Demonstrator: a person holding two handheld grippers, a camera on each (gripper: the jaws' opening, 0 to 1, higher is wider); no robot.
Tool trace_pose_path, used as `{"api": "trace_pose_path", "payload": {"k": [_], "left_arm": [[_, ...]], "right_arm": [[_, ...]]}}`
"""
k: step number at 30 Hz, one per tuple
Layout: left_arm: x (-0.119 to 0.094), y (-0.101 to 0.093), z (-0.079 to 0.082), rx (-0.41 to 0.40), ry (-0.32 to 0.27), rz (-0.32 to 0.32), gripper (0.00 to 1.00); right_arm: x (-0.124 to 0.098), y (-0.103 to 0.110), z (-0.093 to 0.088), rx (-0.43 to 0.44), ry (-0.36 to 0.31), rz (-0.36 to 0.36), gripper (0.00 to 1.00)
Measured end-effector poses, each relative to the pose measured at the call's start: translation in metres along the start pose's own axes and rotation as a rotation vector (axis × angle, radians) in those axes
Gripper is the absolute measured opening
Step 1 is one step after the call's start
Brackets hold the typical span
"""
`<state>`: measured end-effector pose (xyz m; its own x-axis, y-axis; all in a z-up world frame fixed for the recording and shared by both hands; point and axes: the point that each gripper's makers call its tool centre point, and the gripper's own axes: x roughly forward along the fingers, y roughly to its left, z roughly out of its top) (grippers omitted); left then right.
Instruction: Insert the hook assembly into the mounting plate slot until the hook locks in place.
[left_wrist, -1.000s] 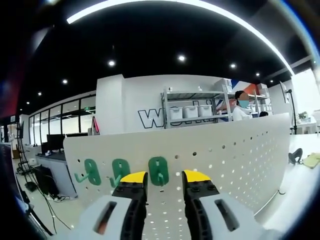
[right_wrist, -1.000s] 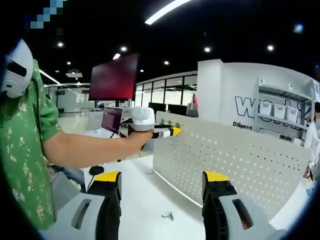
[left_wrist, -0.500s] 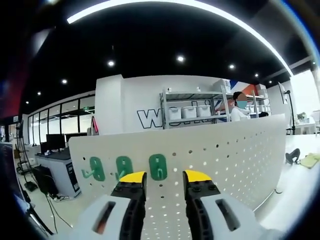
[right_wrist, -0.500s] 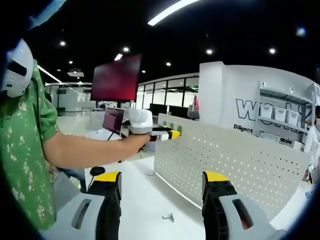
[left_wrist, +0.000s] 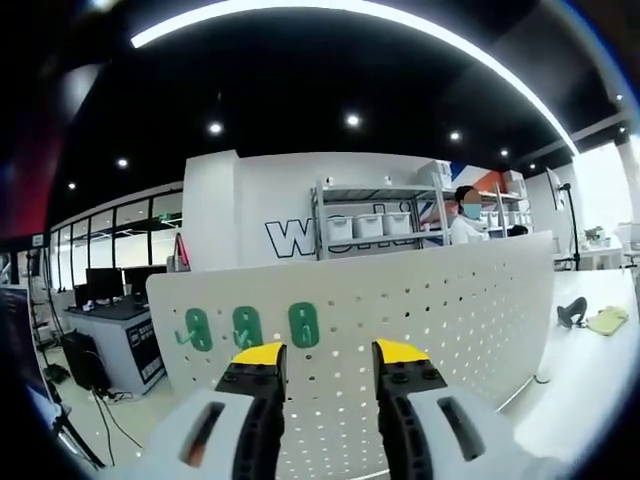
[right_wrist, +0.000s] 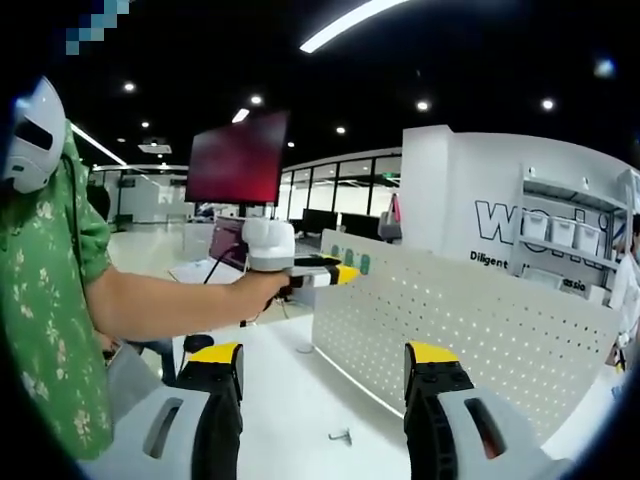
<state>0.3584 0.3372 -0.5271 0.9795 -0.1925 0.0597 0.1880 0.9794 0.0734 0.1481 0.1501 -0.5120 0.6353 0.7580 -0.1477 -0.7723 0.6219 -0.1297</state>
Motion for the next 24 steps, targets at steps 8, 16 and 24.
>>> {"api": "trace_pose_path", "payload": {"k": [8, 16, 24], "left_arm": [[-0.017, -0.009, 0.005, -0.013, -0.001, -0.029, 0.43], [-0.039, -0.021, 0.012, -0.003, -0.013, -0.059, 0.48], [-0.063, -0.027, 0.012, -0.022, -0.006, -0.088, 0.54]], "right_arm": [[-0.002, 0.002, 0.002, -0.008, -0.001, -0.001, 0.66], [-0.006, 0.006, 0.006, -0.016, -0.012, -0.002, 0.66], [-0.009, 0.012, 0.005, -0.018, -0.011, 0.002, 0.66]]}}
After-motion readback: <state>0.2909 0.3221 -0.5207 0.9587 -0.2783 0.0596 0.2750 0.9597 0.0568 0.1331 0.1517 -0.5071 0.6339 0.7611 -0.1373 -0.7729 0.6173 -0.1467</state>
